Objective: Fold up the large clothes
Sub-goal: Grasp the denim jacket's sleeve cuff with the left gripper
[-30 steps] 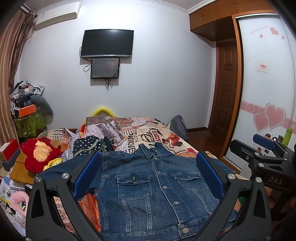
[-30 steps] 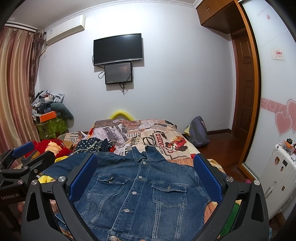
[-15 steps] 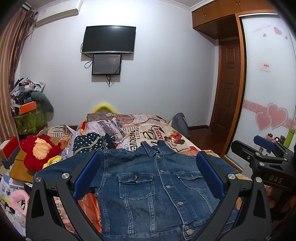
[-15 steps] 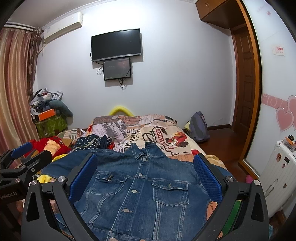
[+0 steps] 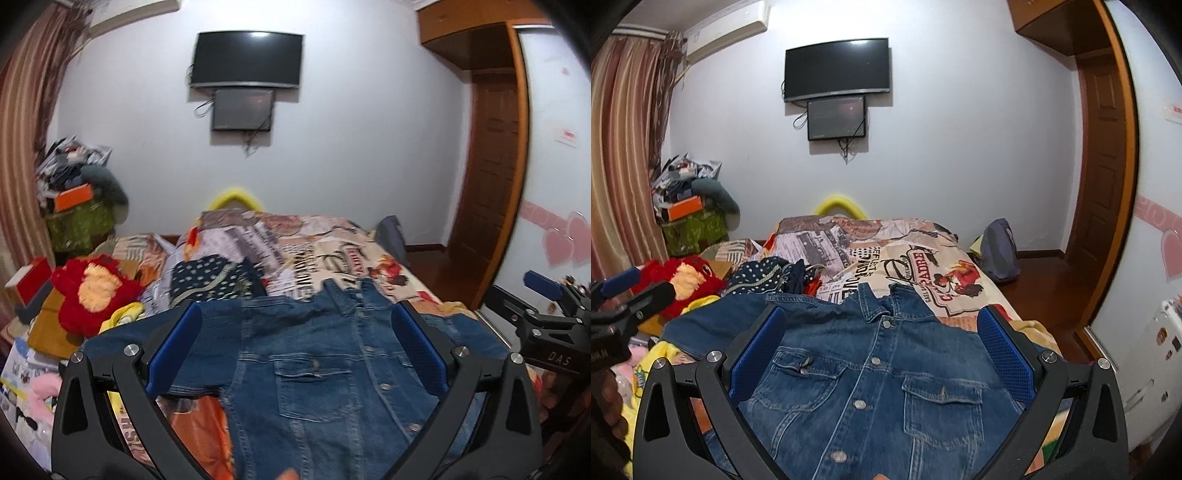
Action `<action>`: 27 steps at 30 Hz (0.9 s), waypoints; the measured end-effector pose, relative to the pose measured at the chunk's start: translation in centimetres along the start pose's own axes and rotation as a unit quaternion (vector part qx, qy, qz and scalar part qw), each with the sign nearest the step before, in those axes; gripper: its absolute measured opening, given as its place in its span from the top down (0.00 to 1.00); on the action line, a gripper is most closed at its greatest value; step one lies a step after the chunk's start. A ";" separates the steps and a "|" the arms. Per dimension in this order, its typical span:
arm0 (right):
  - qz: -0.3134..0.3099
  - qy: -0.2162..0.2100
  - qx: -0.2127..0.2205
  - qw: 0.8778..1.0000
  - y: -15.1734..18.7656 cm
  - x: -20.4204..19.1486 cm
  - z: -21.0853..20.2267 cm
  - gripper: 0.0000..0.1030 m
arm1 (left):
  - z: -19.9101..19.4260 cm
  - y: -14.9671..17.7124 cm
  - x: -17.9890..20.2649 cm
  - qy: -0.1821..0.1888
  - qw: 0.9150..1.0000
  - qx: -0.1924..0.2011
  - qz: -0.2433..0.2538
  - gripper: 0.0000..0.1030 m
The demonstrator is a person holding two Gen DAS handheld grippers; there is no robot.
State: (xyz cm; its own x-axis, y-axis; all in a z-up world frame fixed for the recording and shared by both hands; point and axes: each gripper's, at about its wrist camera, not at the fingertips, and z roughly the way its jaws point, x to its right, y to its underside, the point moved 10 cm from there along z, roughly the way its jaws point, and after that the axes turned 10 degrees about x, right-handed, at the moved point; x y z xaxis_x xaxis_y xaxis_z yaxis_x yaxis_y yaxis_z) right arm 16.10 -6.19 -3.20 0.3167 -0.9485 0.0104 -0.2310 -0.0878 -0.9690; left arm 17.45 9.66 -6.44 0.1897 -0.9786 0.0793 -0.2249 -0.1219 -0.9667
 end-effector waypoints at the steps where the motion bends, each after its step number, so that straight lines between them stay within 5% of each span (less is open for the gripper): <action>1: -0.004 0.002 -0.003 1.000 0.1 -0.2 0.7 0.00 | 0.4 0.0 -0.6 -0.011 1.000 -0.001 0.000 0.00; 9: 0.003 -0.005 -0.049 0.999 1.8 -0.8 5.5 0.00 | 4.4 2.7 -9.0 -0.044 0.996 -0.060 -0.039 0.00; 17: -0.025 0.000 -0.118 0.993 4.9 -0.8 10.4 0.00 | 6.5 8.0 -20.2 -0.095 0.980 -0.128 -0.117 0.00; 21: -0.031 -0.007 -0.159 0.987 6.8 -1.0 12.5 0.00 | 7.6 12.6 -23.9 -0.088 0.965 -0.186 -0.161 0.00; 23: -0.028 -0.008 -0.176 0.984 7.7 -1.0 13.2 0.00 | 8.0 15.2 -25.3 -0.053 0.949 -0.214 -0.224 0.00; 27: -0.003 -0.021 -0.202 0.979 8.9 -1.3 14.3 0.00 | 8.4 18.4 -28.0 -0.040 0.917 -0.230 -0.323 0.00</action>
State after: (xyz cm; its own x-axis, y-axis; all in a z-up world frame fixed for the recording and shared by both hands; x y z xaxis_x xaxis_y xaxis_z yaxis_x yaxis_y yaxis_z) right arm 26.76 -1.44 -15.34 0.3544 -0.9351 -0.0030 -0.5710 -0.2139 -0.7926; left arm 16.02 36.22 -28.51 0.4911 -0.6640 0.5638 -0.4173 -0.7475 -0.5168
